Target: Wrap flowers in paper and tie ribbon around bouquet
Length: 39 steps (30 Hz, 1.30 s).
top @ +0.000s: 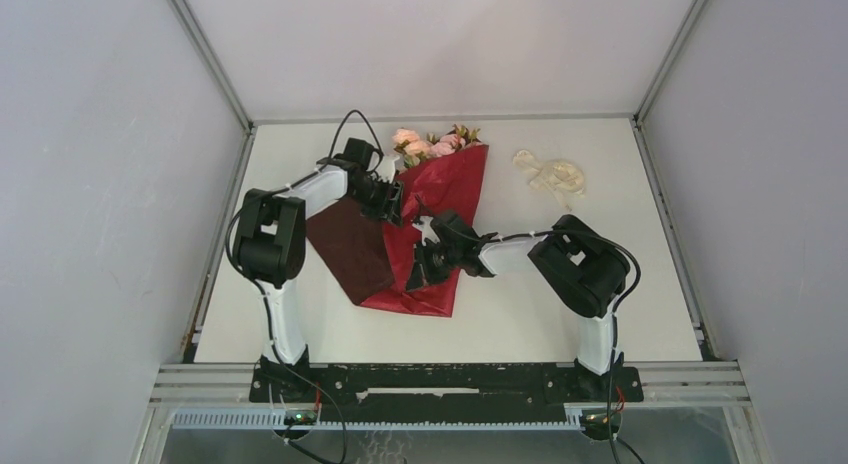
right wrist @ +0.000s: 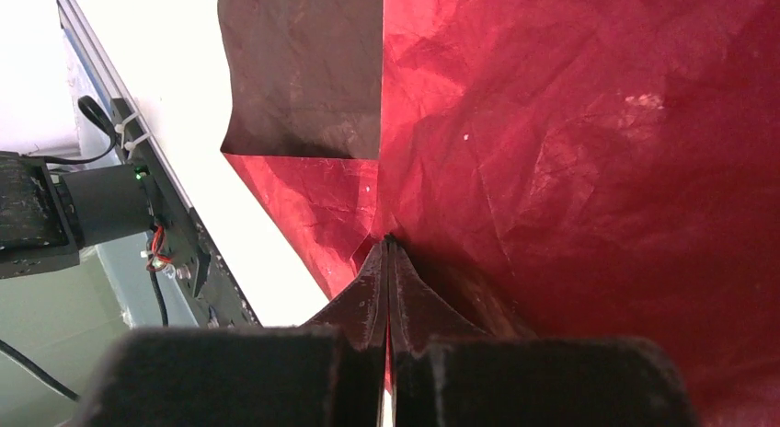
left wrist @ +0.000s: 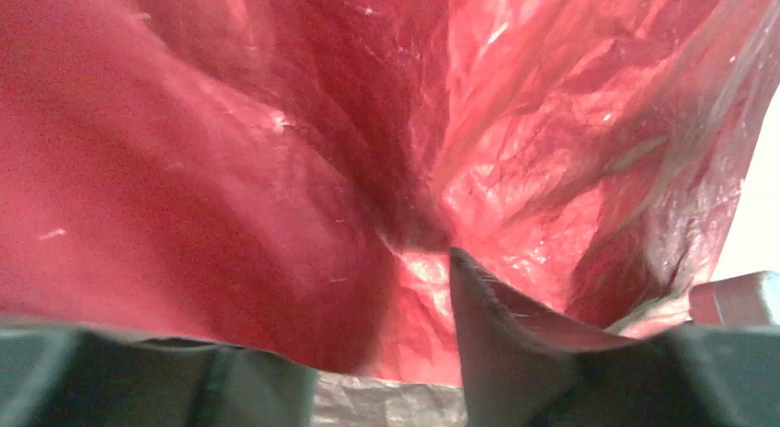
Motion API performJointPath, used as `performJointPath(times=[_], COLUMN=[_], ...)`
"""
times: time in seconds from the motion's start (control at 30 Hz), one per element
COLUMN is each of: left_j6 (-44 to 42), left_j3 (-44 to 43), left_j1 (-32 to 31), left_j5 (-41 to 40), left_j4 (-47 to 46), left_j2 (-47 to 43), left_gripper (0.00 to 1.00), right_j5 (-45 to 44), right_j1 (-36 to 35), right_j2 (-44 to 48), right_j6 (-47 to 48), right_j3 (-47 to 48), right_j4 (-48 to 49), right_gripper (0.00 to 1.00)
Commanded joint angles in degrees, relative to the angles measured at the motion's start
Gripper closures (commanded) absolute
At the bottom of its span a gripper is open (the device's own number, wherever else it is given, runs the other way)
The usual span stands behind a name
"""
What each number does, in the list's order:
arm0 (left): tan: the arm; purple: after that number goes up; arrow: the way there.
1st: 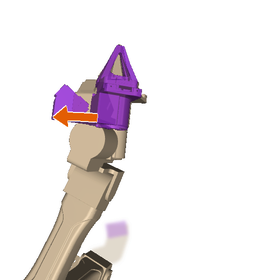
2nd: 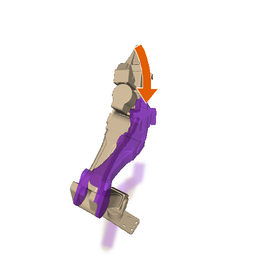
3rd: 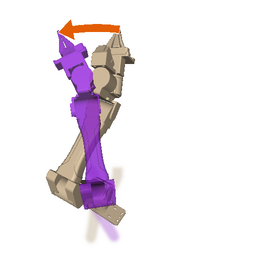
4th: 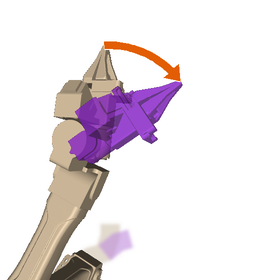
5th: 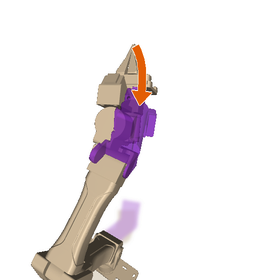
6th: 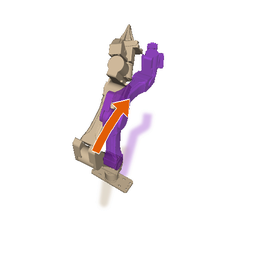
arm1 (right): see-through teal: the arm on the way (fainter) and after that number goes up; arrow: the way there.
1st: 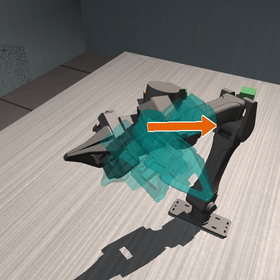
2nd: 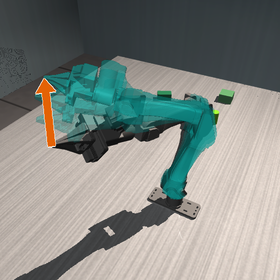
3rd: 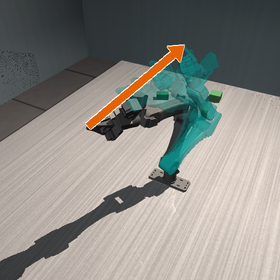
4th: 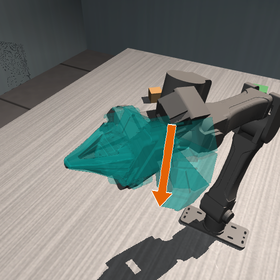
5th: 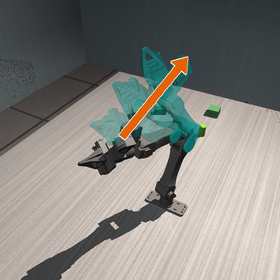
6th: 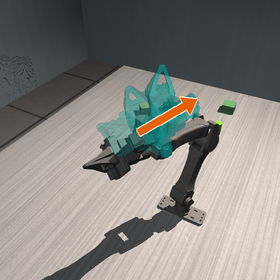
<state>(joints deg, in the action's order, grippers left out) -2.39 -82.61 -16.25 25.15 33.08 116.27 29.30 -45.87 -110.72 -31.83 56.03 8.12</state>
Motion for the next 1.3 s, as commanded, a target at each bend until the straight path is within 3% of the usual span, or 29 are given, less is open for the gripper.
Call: performJointPath(times=[0.0, 0.17, 0.23, 0.4, 0.57, 0.83, 1.03, 1.27], left_j6=[-1.91, 1.04, 1.95, 5.76, 7.11, 8.77, 9.23, 9.00], left_j3=[-1.35, 3.27, 6.29, 12.77, 12.82, 10.15, 9.16, 11.09], left_j1=[1.35, 9.10, 13.55, 23.67, 26.82, 24.32, 24.01, 22.15], left_j5=[0.23, -0.05, -1.90, -8.82, -10.06, -0.07, 5.75, 19.78], left_j4=[3.69, 4.56, 3.73, 0.34, 0.84, 3.18, 4.59, 4.02], left_j2=[-6.87, -15.35, -18.01, -19.49, -14.00, -5.57, -4.77, -7.22], left_gripper=[0.32, 0.04, 0.00, 0.00, 0.00, 0.01, 0.02, 0.21], right_j5=[-0.95, -1.62, -1.55, -1.33, -0.92, -1.18, -0.92, -0.87], right_j1=[0.41, -0.11, -0.27, -0.95, -0.99, -0.87, -0.45, 0.02], right_j2=[-1.75, -1.97, -1.92, -1.87, -1.89, -1.40, -0.91, -0.77], right_j6=[-0.68, -0.25, -0.23, 0.11, 0.43, 1.15, 1.09, 1.20], right_j3=[0.09, -0.03, -0.04, -0.04, -0.04, -0.10, -0.05, -0.11], right_j4=[0.45, 0.18, 0.49, 1.33, 1.52, 0.63, 0.65, 0.15], right_gripper=[1.00, 1.00, 1.00, 1.00, 1.00, 1.00, 1.00, 1.00])
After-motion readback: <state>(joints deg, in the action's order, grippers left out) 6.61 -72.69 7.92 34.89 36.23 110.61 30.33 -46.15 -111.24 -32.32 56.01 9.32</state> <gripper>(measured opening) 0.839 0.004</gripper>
